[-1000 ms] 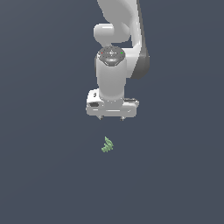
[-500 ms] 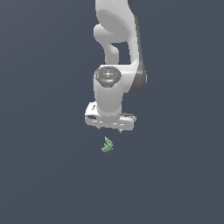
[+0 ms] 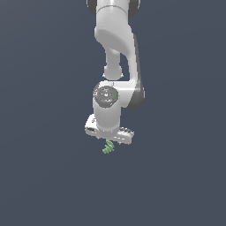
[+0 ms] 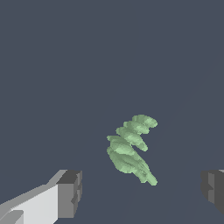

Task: Pick up the object and move it to a goal position.

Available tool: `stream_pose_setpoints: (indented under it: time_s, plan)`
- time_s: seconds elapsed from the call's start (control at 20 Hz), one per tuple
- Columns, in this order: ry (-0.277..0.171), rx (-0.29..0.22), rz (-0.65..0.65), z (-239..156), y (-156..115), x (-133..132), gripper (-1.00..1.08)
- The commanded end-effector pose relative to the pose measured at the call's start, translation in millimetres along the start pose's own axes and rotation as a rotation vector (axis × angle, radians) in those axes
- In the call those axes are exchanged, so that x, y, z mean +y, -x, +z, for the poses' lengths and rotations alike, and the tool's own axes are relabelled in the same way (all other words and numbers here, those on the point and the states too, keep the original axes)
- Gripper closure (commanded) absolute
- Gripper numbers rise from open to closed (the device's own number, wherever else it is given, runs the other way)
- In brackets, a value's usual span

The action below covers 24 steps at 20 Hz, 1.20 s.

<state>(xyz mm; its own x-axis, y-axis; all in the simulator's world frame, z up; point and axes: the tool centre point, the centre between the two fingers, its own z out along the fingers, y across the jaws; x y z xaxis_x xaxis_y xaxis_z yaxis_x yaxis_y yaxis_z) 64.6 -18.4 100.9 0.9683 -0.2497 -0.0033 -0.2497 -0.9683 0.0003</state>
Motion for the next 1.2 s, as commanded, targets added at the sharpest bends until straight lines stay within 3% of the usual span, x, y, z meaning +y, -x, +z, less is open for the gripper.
stream_pose_setpoints:
  time_s: [0.0,0.4,0.85,1.15]
  plan:
    - [0.000,0.003,0.014,5.8,-3.8,0.1,-0.92]
    - [0.000,0.002,0.018,12.1,-4.6,0.3,-0.92]
    - [0.000,0.003,0.021,53.1,-4.2,0.8,-0.92]
    - [0.000,0.003,0.021,59.4,-5.7,0.2,-0.92]
